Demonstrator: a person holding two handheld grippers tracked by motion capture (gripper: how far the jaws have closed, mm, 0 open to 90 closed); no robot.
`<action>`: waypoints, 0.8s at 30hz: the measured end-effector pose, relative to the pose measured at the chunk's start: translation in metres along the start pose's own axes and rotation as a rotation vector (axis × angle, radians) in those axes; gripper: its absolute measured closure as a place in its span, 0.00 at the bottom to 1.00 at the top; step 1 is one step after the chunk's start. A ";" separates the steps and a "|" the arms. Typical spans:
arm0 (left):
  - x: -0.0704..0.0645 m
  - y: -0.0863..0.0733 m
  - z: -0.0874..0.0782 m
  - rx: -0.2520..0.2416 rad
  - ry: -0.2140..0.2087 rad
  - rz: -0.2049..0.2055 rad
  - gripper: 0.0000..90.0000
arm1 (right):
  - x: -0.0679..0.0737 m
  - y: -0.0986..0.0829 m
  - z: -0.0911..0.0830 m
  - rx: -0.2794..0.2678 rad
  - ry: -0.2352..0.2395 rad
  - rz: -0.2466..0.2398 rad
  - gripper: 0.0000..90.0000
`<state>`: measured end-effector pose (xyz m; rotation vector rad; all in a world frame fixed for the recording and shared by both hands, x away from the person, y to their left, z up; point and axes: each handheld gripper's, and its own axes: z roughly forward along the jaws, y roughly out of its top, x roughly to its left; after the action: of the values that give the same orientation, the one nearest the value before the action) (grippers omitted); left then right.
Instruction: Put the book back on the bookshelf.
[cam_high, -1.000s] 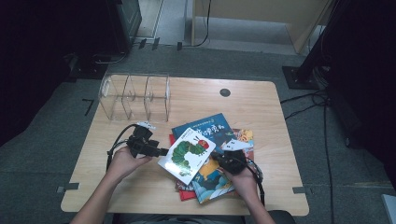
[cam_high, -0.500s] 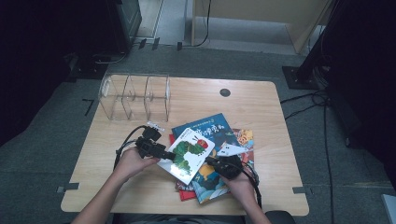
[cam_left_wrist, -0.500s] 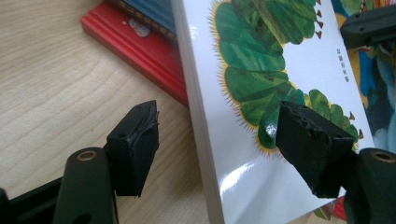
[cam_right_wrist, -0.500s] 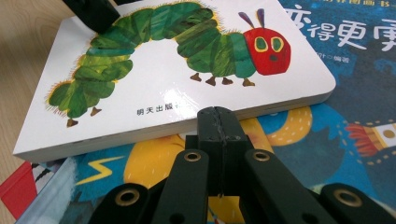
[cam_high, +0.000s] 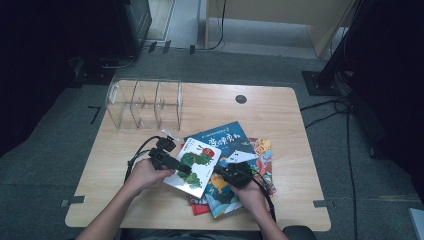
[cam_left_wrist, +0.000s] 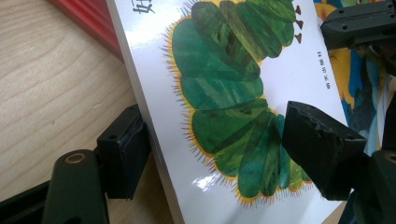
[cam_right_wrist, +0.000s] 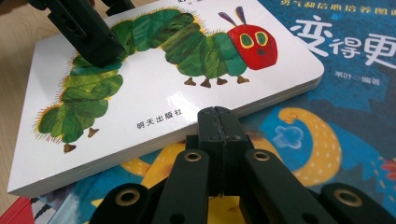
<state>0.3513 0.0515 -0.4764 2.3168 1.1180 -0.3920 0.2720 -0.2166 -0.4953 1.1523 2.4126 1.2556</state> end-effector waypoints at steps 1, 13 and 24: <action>0.000 0.000 0.000 0.000 0.000 0.000 0.29 | 0.000 0.000 0.000 0.000 0.000 0.000 1.00; -0.029 0.014 -0.042 -0.040 -0.111 0.039 0.66 | 0.008 0.004 0.006 0.002 -0.013 -0.037 1.00; -0.043 0.029 -0.056 0.023 -0.003 0.065 0.86 | 0.017 0.009 0.014 -0.012 0.001 -0.104 0.90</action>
<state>0.3492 0.0412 -0.4008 2.3656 1.0385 -0.3855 0.2719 -0.1928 -0.4936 1.0091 2.4282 1.2366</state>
